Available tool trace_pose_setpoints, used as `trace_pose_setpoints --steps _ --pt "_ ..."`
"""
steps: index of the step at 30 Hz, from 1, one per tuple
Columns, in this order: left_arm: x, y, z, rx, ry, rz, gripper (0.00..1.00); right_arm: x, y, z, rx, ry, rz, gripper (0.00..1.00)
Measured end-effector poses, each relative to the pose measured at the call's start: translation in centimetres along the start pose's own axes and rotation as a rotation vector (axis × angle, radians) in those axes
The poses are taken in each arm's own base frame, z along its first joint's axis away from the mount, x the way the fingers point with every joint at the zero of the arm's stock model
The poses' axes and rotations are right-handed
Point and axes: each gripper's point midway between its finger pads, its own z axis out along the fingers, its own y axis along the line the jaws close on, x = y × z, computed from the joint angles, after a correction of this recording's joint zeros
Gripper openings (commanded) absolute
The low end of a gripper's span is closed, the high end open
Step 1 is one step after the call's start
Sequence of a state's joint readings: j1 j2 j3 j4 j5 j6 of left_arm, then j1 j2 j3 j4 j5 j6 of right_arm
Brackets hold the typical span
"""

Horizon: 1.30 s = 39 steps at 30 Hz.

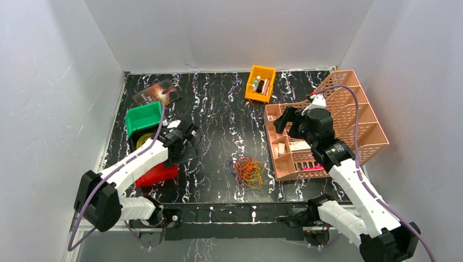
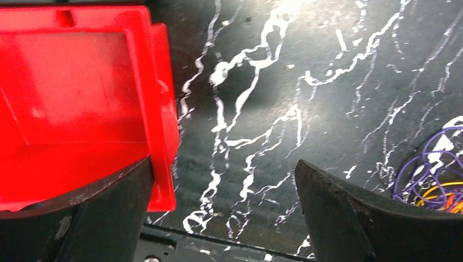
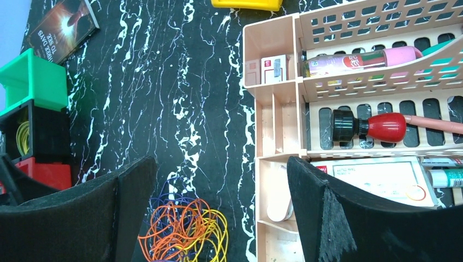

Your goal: Untangle the cables

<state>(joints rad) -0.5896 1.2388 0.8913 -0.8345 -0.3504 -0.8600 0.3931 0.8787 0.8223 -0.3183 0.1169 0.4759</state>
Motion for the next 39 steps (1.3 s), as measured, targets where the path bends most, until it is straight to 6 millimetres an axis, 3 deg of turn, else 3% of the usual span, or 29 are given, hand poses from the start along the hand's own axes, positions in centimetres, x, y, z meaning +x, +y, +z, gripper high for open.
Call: trace_pose_setpoints --steps 6,10,20,26,29,33,36,39 --pt "-0.5 -4.0 2.6 0.088 0.044 0.086 0.98 -0.1 0.2 -0.2 -0.012 -0.004 0.001 0.98" --pt "-2.0 -7.9 4.0 0.153 0.058 0.139 0.98 -0.3 0.3 -0.4 -0.016 -0.012 0.005 0.98" --pt "-11.3 -21.3 7.0 0.34 -0.057 0.242 0.98 -0.3 0.1 -1.1 -0.012 -0.029 0.02 0.98" --pt "-14.4 -26.6 10.2 0.389 -0.097 0.317 0.98 -0.5 -0.3 -1.8 0.006 -0.048 0.018 0.98" --pt "-14.3 -26.8 10.6 0.391 -0.089 0.346 0.98 -0.6 -0.6 -1.9 0.02 -0.05 0.016 0.98" --pt "-14.6 -26.1 9.3 0.393 -0.102 0.377 0.98 -0.6 -0.8 -1.9 0.032 -0.053 0.012 0.98" --pt "-15.2 -24.8 6.7 0.406 -0.129 0.386 0.98 -0.6 -0.9 -1.8 0.037 -0.053 0.009 0.98" --pt "-16.4 -22.1 2.3 0.429 -0.187 0.37 0.98 -0.4 -1.0 -1.7 0.04 -0.046 0.008 0.98"
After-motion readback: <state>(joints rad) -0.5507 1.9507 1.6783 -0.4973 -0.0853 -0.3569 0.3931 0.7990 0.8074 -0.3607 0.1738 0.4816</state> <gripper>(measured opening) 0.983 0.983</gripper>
